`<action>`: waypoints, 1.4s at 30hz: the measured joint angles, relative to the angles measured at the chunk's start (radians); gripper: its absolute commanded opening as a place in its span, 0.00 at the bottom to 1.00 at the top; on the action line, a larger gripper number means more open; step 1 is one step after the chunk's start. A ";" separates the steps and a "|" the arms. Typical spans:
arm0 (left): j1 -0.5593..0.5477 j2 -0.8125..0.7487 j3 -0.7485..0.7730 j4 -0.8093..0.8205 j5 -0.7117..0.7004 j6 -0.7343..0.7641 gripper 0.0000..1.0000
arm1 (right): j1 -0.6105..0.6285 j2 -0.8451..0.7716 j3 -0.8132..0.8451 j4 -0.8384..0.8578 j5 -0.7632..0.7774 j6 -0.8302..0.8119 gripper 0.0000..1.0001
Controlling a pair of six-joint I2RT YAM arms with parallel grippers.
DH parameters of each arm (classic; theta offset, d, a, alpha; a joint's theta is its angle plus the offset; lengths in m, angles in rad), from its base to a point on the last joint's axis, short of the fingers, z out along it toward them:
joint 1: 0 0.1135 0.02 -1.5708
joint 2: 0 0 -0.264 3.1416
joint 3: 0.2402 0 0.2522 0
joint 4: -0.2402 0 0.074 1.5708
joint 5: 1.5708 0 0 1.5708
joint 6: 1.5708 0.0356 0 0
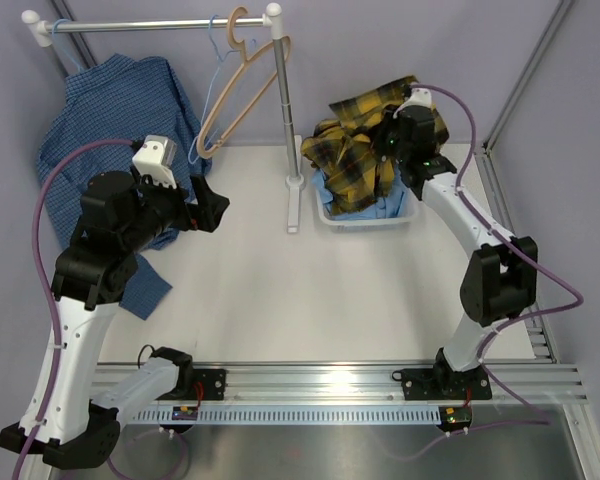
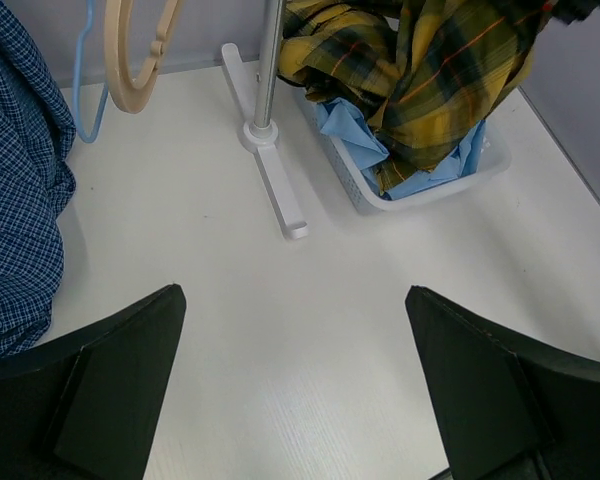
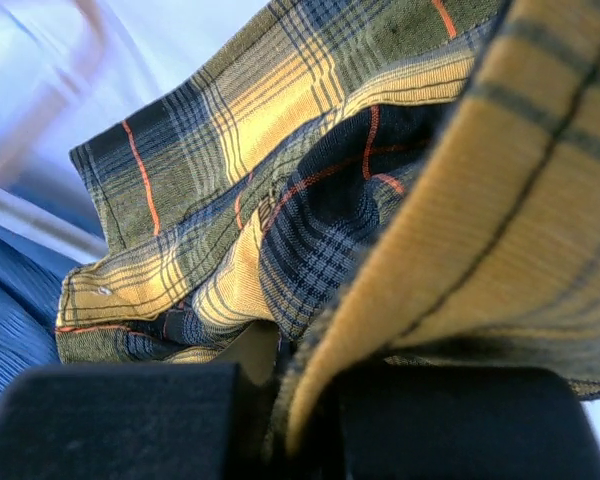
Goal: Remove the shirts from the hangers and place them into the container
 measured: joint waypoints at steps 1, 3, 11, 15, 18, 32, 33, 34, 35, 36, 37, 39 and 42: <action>0.000 0.000 0.000 0.000 0.000 0.000 0.99 | 0.008 0.029 0.002 -0.033 0.000 0.000 0.00; 0.000 0.000 -0.001 0.000 0.003 -0.003 0.99 | 0.024 0.098 0.019 -0.111 -0.005 0.000 0.00; 0.000 0.000 -0.014 0.000 0.008 -0.007 0.99 | 0.047 0.454 0.328 -0.497 -0.079 0.060 0.00; 0.000 -0.001 -0.017 0.000 0.011 -0.007 0.99 | 0.044 0.606 0.567 -0.697 -0.119 0.087 0.02; 0.000 -0.004 -0.026 0.002 0.011 -0.008 0.99 | 0.041 0.629 0.591 -0.745 -0.134 0.112 0.07; 0.000 -0.015 -0.044 0.000 0.021 -0.031 0.99 | -0.018 0.470 0.398 -0.811 -0.180 0.103 0.62; 0.000 -0.015 -0.044 0.000 0.021 -0.032 0.99 | -0.020 0.449 0.399 -0.819 -0.179 0.093 0.64; 0.000 -0.015 -0.044 0.000 0.021 -0.032 0.99 | -0.021 0.429 0.405 -0.830 -0.177 0.076 0.66; 0.000 -0.015 -0.044 0.000 0.021 -0.033 0.99 | -0.021 0.409 0.421 -0.844 -0.177 0.062 0.68; 0.000 -0.015 -0.044 0.000 0.020 -0.033 0.99 | -0.021 0.389 0.447 -0.854 -0.177 0.048 0.70; 0.000 -0.015 -0.044 0.000 0.020 -0.033 0.99 | -0.021 0.369 0.473 -0.856 -0.176 0.036 0.74; 0.000 -0.013 -0.043 0.000 0.020 -0.033 0.99 | -0.021 0.325 0.523 -0.856 -0.176 0.014 0.80; 0.000 -0.012 -0.043 0.000 0.020 -0.033 0.99 | -0.025 0.241 0.564 -0.843 -0.171 0.000 0.85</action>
